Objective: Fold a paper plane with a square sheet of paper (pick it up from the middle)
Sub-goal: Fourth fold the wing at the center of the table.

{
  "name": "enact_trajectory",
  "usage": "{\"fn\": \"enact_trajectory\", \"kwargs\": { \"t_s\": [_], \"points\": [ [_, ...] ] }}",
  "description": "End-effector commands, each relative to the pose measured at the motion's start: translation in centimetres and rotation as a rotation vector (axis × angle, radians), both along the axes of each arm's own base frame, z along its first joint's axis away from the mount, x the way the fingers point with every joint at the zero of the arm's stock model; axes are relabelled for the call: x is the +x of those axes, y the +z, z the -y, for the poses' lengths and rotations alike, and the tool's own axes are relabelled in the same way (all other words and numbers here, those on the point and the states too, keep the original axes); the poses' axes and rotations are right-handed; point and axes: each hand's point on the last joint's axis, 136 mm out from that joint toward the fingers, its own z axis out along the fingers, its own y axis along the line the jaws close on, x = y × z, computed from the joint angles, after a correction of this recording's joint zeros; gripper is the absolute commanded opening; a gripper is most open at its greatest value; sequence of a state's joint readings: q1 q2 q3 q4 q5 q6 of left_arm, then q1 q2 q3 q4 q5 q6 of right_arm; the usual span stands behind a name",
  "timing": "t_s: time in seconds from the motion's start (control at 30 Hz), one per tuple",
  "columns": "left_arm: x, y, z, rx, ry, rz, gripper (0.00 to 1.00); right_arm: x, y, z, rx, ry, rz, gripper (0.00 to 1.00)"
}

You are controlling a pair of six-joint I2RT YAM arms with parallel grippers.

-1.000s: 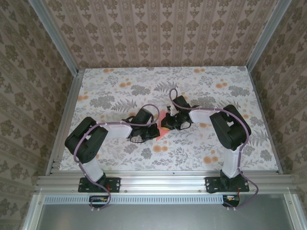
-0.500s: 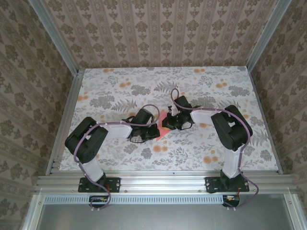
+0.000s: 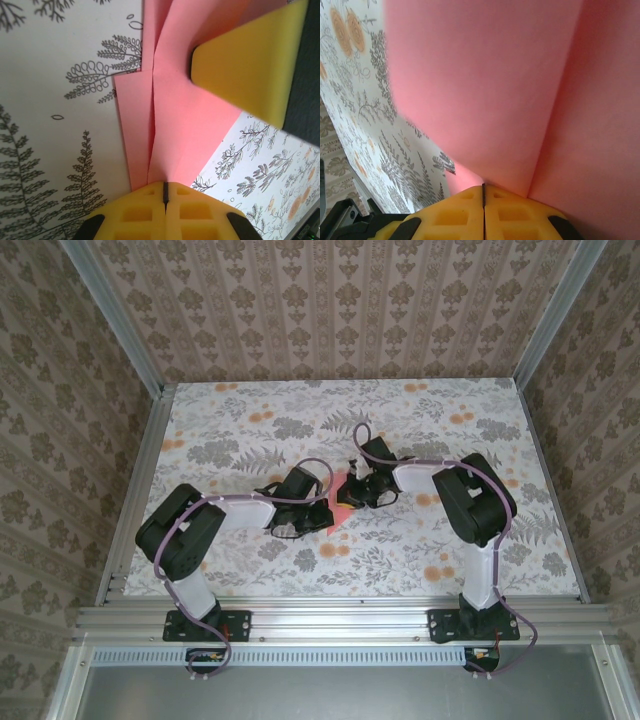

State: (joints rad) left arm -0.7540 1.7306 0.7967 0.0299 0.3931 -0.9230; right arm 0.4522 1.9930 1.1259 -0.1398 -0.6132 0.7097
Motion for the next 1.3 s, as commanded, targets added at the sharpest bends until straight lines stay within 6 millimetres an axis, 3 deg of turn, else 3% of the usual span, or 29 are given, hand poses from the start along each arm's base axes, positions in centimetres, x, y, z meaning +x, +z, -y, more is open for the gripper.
{"fn": "enact_trajectory", "kwargs": {
  "t_s": [0.0, 0.8, 1.27],
  "points": [
    [-4.1, -4.8, -3.5, 0.174, -0.014, -0.159, 0.03, 1.6, -0.4, 0.9, -0.039, -0.027, 0.014, 0.09],
    [-4.9, -5.7, -4.0, 0.204, -0.022, -0.185, 0.02, 6.3, -0.9, 2.9, -0.038, -0.093, 0.014, 0.10],
    [-5.3, -6.1, -4.2, 0.215, -0.027, -0.196, 0.02, 8.0, -0.6, 3.9, -0.033, -0.112, 0.020, 0.11]
  ]
}}
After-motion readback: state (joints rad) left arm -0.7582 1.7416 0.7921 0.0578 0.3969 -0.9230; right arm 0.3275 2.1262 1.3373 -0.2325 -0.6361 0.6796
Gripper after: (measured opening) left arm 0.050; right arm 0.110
